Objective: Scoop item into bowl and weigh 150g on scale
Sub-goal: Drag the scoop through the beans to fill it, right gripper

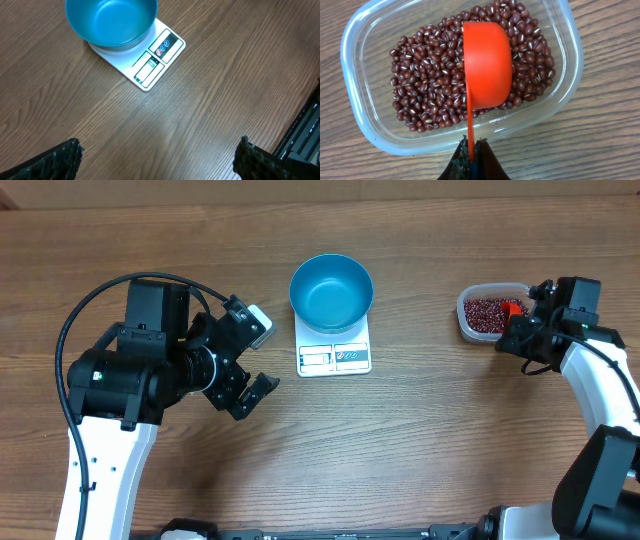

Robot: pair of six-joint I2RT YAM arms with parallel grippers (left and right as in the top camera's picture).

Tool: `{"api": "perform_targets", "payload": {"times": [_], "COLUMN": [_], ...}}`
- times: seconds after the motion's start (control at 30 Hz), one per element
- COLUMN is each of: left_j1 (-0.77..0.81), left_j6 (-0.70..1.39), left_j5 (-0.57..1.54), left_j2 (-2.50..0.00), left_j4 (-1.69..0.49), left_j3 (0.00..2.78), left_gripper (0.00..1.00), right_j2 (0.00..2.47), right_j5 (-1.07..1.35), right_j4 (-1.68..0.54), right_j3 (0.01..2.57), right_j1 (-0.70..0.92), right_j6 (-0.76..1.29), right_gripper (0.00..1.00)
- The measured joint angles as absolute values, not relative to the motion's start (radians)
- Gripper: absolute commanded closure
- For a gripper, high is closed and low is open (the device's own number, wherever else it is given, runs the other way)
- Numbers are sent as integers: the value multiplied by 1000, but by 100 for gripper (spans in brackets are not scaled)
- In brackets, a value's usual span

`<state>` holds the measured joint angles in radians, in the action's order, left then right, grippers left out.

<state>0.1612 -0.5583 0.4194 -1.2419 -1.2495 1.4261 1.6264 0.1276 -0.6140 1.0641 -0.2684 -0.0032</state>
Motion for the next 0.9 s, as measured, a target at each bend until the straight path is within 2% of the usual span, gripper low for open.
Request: {"api": "perform_targets", "payload": {"times": [0.37,0.63,0.9], "left_j1": [161,161,161], "left_j6": [-558,-558,-558], "left_j5": [419,419,419], "left_j2": [-1242,-1242,-1242], "left_j4": [-1250,-1250,-1250], "left_j3": [1426,1426,1426], "left_gripper": [0,0,0], "right_j2": [1626,1626,1626], "right_j5": [133,114,-60], "right_j4": [-601,-710,-721], "right_j3": [1068,1185,1192], "right_j1": [-268,-266,-150], "right_j6": [-3,-45,-101], "right_gripper": [96,96,96]}}
